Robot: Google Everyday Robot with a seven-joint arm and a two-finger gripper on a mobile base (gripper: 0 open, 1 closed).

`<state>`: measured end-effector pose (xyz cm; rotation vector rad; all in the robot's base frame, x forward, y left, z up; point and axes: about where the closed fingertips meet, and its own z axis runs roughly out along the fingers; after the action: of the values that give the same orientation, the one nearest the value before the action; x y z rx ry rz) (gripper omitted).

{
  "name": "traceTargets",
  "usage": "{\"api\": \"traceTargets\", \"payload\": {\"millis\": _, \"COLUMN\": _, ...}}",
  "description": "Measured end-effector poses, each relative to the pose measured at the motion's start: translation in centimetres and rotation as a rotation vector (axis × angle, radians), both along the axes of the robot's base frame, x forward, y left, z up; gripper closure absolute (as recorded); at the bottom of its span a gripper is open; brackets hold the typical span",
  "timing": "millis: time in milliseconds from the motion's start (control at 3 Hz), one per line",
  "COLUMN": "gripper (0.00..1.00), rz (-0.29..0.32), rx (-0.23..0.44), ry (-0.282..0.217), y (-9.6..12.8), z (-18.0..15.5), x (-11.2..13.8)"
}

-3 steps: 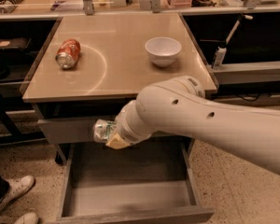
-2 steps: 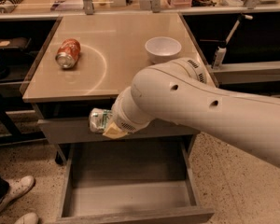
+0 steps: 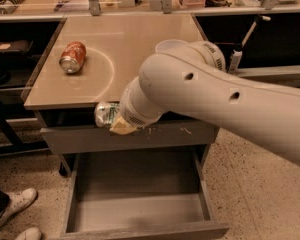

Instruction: Pick 7up can from middle drawer and place on counter

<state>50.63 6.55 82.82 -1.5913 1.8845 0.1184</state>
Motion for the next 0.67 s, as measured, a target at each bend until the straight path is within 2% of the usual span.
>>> {"api": "traceTargets", "payload": {"millis": 667, "gripper": 1.00, "rz": 0.003, "rx": 0.010, "ry": -0.043, "y": 0.2, "z": 5.7, "x": 6.9}}
